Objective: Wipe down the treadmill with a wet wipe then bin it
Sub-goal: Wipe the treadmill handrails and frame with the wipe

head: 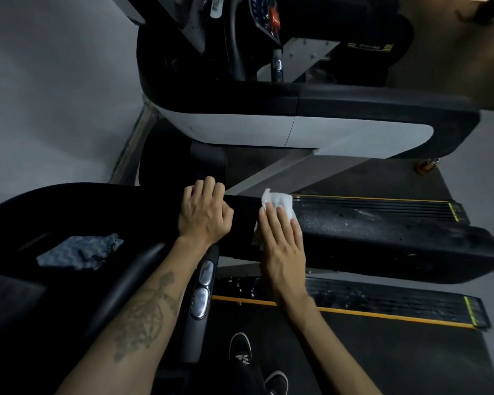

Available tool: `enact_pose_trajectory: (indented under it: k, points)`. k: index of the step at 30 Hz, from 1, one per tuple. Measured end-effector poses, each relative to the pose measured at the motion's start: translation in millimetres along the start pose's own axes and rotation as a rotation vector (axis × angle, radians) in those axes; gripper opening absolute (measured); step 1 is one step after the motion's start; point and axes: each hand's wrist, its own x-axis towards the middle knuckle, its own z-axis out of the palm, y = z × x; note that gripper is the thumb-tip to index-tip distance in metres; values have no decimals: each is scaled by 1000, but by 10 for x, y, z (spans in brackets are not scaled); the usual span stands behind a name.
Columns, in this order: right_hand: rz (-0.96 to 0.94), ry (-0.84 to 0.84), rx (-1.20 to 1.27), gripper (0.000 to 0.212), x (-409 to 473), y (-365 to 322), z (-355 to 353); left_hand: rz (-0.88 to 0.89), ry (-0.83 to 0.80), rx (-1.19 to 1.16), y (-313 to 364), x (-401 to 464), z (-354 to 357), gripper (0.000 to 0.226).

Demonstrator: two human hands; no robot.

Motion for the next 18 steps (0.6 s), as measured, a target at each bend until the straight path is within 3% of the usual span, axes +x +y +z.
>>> enact_pose_trajectory:
  k: [2,8,14,18]
  points:
    - [49,4,27,72,-111,-129,24,-1,17,-3,1,-21,19,17]
    - [-104,-110,-20,60,95,-34,15,129,113,-25,-33,-92,108,28]
    - [109,-30,8,66,-172,-127,9,236,212,-55,-62,-125,186,42]
    - [-53,-77,-32,66,7,-61,28,387,246,-29,-144,-163,225,48]
